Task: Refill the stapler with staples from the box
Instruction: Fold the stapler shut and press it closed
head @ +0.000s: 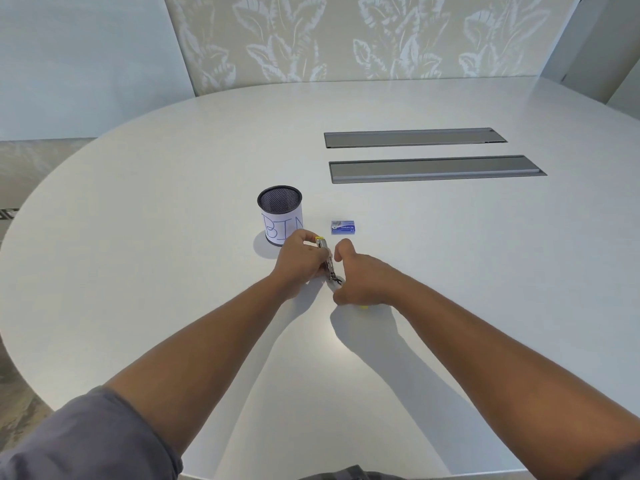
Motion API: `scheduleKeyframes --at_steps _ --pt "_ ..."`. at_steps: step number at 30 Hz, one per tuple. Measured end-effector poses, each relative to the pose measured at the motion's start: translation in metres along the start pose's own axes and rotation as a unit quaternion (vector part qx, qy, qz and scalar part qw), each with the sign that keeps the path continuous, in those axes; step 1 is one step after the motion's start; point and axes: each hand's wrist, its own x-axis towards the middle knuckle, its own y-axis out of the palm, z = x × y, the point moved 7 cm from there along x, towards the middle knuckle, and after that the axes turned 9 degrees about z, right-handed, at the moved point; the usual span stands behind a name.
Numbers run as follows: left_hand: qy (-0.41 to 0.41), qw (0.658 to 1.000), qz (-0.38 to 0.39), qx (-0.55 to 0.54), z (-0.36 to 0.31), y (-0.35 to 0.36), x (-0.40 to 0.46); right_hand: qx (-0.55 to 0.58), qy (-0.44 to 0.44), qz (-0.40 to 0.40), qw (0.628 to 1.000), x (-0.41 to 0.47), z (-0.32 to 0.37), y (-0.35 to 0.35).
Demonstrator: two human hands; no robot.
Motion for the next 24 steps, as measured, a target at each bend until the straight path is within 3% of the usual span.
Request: scheduleKeyframes --at_steps 5,14,19,24 --pt "-0.003 0.999 0.032 -0.026 0.0 0.001 0.0 0.016 -0.015 -0.054 0.998 -0.005 0.007 -0.031" --pt "0.021 0.993 0.097 -0.061 -0.001 0.004 -0.003 0.179 -0.072 -0.167 0.967 0.012 -0.001 -0.027" --pt "0.007 0.991 0.117 -0.068 0.003 0.002 -0.001 0.204 -0.107 -0.165 0.959 0.026 -0.009 -0.011" --pt "0.012 0.989 0.128 -0.07 0.004 0.001 -0.001 0.158 -0.154 -0.145 0.965 0.026 -0.002 -0.003"
